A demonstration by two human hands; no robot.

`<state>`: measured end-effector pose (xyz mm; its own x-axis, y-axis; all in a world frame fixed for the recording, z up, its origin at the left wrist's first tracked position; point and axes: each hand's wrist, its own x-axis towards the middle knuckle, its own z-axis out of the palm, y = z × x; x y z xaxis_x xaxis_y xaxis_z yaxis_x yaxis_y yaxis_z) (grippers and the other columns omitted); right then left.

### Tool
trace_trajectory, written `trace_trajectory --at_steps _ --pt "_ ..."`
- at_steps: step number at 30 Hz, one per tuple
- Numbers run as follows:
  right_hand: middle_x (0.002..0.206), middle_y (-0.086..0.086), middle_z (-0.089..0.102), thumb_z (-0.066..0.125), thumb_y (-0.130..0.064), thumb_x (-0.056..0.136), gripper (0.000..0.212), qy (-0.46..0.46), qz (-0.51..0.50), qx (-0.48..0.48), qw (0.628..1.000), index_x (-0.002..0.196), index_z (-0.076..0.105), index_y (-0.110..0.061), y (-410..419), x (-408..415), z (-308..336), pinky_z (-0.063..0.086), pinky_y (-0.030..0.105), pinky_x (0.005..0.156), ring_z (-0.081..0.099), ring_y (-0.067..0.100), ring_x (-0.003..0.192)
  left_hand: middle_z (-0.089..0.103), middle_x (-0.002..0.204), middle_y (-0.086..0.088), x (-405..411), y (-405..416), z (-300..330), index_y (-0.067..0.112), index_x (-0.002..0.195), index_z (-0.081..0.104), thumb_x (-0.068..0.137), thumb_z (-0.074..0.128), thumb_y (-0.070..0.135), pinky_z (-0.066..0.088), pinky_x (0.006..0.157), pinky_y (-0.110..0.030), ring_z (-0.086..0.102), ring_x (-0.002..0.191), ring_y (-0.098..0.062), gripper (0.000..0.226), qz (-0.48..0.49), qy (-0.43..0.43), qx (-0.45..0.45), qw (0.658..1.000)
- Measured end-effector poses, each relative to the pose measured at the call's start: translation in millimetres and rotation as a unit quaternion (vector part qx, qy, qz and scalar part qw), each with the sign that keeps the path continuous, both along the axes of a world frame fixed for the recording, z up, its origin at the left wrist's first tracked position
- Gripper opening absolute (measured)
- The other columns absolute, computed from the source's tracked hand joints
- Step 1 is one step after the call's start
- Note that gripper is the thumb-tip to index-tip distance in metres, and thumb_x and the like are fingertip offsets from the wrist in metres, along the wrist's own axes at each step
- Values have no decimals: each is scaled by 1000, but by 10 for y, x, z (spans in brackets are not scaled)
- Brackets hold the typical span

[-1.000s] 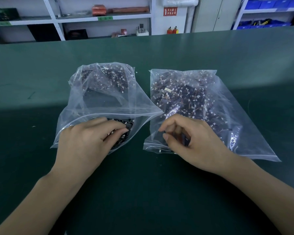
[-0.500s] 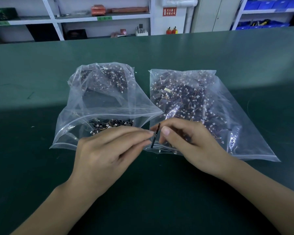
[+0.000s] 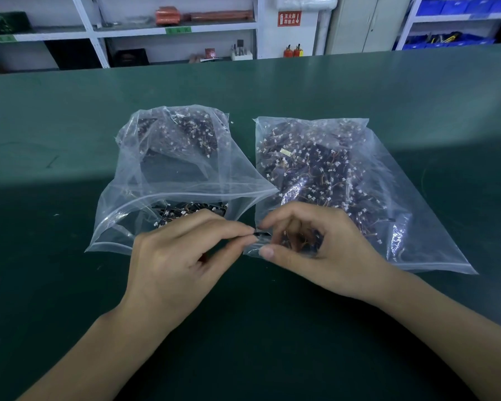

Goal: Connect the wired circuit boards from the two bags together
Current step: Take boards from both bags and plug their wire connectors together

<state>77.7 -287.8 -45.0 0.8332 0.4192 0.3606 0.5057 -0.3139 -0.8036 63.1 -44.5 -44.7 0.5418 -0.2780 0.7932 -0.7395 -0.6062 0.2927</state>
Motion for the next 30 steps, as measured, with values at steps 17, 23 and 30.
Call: trace_trajectory --at_steps 17,23,30 --pt "80 9 74 72 -30 96 18 72 -20 116 990 96 80 -14 19 31 12 48 40 62 61 32 69 60 83 18 -32 -26 -24 28 97 70 107 57 40 48 53 -38 56 61 -13 20 17 128 41 991" --pt "75 -1 69 73 -29 99 14 62 -5 100 993 94 79 -18 30 18 -30 43 39 61 57 15 67 60 80 14 -23 -36 -60 24 89 70 107 61 31 47 55 -40 57 63 -17 22 -5 135 19 991" --pt "84 -17 69 76 -22 100 7 -18 -14 34 999 93 78 -22 45 20 -85 46 19 66 62 9 69 56 74 15 -26 -51 -36 22 82 68 101 65 27 46 53 -40 55 61 -16 20 -2 134 5 991"
